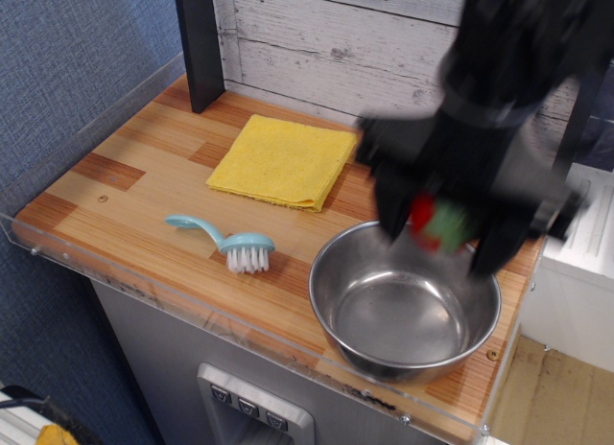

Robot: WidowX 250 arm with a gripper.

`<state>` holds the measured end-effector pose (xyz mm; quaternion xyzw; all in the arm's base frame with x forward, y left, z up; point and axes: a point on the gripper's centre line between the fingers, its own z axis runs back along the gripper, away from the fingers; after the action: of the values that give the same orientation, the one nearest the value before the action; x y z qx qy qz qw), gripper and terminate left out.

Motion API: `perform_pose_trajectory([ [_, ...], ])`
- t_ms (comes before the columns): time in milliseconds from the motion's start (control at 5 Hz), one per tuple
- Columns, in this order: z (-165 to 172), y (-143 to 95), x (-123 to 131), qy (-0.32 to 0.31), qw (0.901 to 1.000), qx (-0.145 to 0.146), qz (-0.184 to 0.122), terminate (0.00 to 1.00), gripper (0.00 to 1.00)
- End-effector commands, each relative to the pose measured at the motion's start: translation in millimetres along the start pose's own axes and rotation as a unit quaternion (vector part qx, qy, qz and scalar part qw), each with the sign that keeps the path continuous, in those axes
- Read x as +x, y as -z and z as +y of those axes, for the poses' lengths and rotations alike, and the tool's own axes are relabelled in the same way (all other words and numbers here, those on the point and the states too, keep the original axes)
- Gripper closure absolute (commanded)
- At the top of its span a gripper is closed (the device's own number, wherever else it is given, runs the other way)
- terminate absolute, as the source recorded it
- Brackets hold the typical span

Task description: Place the strawberry inside the pot.

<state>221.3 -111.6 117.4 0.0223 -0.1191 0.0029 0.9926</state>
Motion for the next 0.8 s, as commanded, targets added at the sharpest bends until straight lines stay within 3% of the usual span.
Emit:
perform_pose_trajectory([
  [0,29,44,-26,-0.026,0.9989,-0.026,0.029,0.00,1.00],
  [200,35,43,-13,-0.026,0.9989,-0.032,0.021,0.00,1.00],
  [400,32,29,2,-0.033,0.9989,-0.034,-0.001,0.00,0.00],
  [600,30,5,18,-0.026,0.9988,-0.029,-0.030,0.00,0.00],
])
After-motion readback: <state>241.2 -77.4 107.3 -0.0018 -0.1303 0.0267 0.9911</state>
